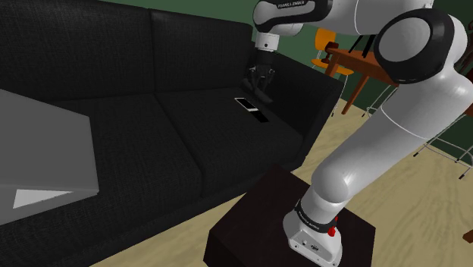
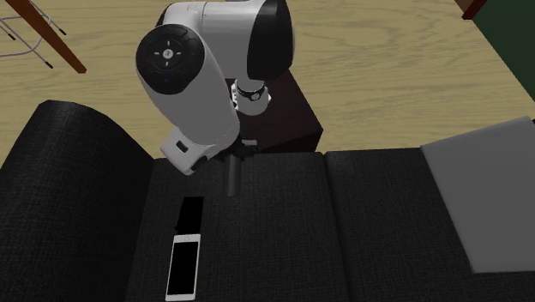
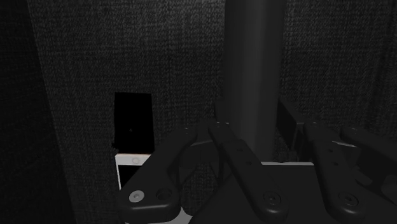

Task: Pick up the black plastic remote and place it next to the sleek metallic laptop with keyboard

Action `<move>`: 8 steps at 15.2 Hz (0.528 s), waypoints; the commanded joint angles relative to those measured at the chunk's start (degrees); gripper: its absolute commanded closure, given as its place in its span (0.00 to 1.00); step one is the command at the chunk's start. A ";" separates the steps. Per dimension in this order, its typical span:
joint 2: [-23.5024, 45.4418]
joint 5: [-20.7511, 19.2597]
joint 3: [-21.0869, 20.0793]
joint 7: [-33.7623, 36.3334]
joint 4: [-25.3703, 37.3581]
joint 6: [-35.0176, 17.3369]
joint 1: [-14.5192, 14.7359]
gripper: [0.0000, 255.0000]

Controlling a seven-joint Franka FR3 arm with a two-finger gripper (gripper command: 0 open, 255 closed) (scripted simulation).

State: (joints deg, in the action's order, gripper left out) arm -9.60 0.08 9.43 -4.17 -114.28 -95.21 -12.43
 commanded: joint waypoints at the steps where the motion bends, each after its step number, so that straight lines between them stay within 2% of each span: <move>1: -0.09 -0.03 0.01 -0.02 1.56 1.68 -0.02 1.00; 8: 0.05 0.02 -0.03 0.06 6.70 6.67 0.03 1.00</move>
State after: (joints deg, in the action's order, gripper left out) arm -9.56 0.12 9.34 -4.01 -108.15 -89.12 -12.36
